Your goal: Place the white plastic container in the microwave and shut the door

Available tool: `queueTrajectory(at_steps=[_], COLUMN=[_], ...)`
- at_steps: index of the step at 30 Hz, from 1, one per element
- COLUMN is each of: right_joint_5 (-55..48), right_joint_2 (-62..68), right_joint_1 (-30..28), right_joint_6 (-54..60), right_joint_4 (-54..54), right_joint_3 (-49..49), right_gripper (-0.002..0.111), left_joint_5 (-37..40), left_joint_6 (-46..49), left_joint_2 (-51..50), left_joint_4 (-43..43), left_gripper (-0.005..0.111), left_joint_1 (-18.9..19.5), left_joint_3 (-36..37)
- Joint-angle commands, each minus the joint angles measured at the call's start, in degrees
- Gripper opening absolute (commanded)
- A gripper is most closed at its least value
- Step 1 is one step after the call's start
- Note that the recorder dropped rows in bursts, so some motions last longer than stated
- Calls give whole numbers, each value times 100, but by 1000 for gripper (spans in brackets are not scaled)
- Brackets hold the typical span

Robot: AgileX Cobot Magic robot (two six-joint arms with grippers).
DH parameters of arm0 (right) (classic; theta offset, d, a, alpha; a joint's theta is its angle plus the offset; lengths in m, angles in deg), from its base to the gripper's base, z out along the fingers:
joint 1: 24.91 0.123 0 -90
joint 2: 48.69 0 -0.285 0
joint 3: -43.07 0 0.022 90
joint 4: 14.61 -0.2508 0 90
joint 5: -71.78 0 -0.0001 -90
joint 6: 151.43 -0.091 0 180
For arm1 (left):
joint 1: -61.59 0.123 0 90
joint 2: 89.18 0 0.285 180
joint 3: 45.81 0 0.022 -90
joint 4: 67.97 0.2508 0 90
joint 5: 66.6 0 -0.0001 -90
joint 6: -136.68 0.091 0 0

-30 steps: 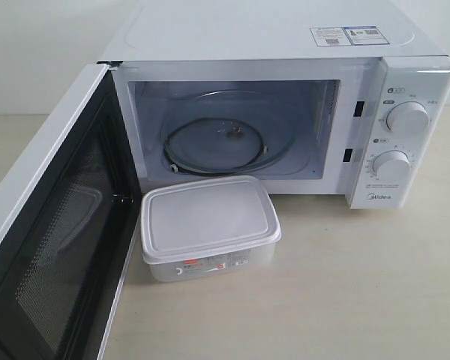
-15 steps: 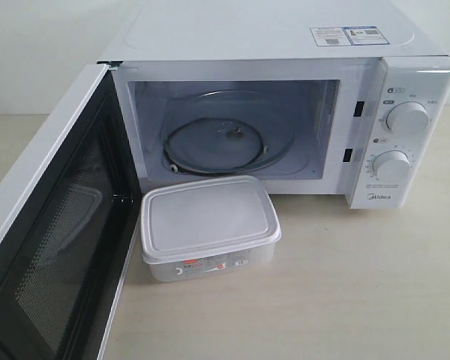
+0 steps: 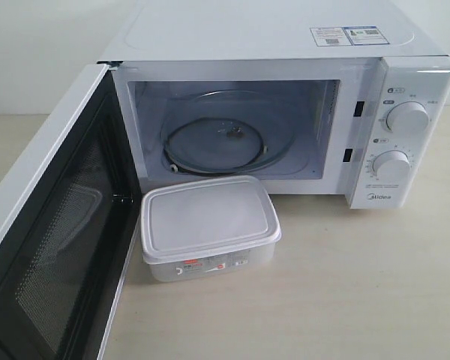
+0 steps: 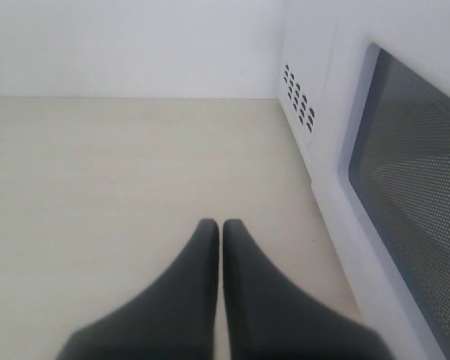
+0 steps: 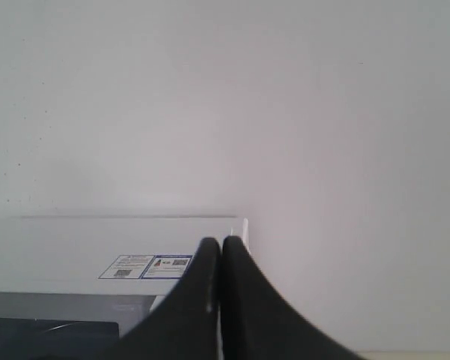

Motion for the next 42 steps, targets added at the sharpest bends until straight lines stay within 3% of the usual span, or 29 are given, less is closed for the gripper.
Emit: queueTrajectory(at_steps=[1, 11, 17, 22, 25, 30, 42], right_joint_5=[21, 537, 1185, 1572, 2747, 4986, 5157], right_joint_2=[17, 134, 879, 2011, 2720, 3659, 5224], right_joint_1=[-29, -29, -29, -29, -29, -29, -29], right_joint_6=[-22, -22, -292, -1307, -2044, -2211, -1889], right_joint_4=[-13, 182, 408, 1305, 2417, 3887, 4698], right_joint_3=[-36, -36, -36, -14, 162, 426, 599], right_gripper=[0, 0, 0, 0, 0, 0, 0], left_joint_5=[-2, -2, -2, -2, -2, -2, -2], left_joint_6=[-53, -53, -53, -53, -53, -53, -53], left_joint_2=[20, 20, 20, 20, 20, 20, 20], left_joint_4=[11, 11, 11, 11, 11, 11, 11], left_gripper=[4, 4, 4, 4, 4, 4, 4], left_joint_1=[10, 10, 10, 10, 10, 10, 10], left_joint_3=[20, 20, 20, 20, 20, 20, 20])
